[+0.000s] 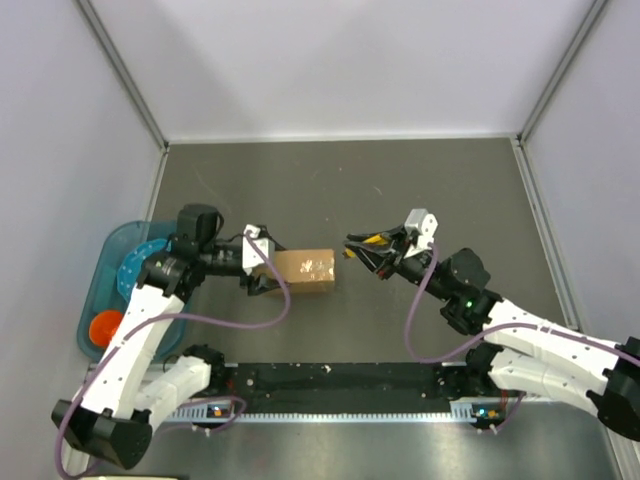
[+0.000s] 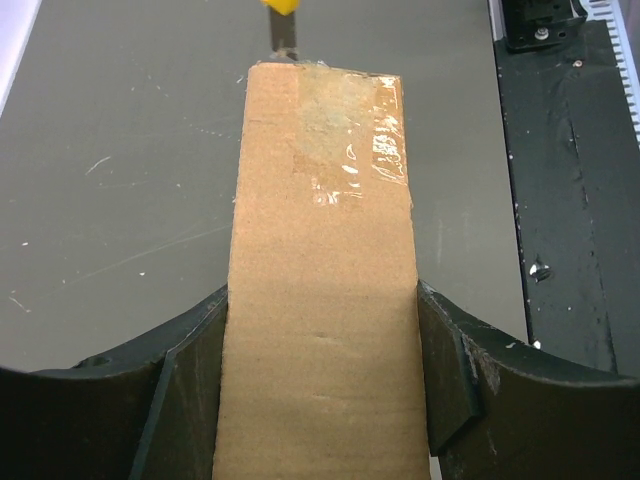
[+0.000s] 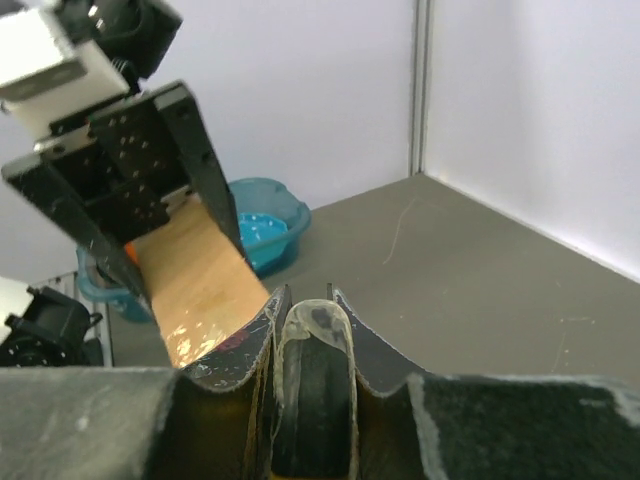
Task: Unpack the express box
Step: Adjust the express box at the center of the board.
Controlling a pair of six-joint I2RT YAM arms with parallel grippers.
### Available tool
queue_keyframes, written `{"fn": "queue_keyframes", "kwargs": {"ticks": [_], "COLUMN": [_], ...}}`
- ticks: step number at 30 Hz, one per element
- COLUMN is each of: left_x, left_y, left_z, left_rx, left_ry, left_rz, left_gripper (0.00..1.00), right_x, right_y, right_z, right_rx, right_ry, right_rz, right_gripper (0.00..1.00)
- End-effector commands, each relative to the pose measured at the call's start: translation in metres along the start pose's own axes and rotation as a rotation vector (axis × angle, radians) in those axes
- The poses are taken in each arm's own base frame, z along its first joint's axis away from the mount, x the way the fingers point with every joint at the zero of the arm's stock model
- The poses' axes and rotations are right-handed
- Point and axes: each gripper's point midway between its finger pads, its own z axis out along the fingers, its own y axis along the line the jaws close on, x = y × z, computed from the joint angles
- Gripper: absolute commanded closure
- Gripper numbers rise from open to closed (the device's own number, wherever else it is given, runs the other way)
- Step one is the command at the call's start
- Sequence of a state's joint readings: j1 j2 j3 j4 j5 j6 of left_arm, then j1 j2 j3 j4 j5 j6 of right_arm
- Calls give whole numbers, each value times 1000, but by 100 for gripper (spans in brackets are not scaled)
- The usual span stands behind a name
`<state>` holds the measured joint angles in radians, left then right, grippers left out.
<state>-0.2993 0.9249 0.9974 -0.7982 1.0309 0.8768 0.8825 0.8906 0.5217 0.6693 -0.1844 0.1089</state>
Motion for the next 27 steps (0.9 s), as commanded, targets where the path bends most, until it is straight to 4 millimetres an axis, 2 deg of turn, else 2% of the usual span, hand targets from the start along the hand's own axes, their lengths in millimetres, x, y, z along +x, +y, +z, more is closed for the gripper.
{"fn": "queue_keyframes", "kwargs": {"ticks": [1, 2, 5, 11, 15, 20, 27], "left_x": [24, 32, 40, 47, 58, 83, 102], "left_y": [-14, -15, -19, -14, -19, -33, -36], "left_z": [2, 2, 1, 3, 6, 7, 8], "left_rx": [-9, -13, -12, -11, 3, 21, 32], "left_ry": [51, 72, 97, 126, 145, 204, 263], "left_rz": [30, 57, 106, 76, 60, 177, 174], "left_gripper": [100, 100, 100, 100, 100, 100, 100], "right_x": [-29, -30, -31, -30, -16, -3, 11], "right_y": [-3, -2, -1, 5, 3, 1, -7], "right_z": [4, 4, -1, -11, -18, -21, -24], "right_rx": [31, 28, 34, 13, 25, 35, 73], "right_ry": [-122, -129, -142, -144, -124, -111, -89], "right_rz": [95, 104, 119, 142, 148, 159, 138], "right_gripper": [100, 100, 100, 100, 100, 100, 100]}}
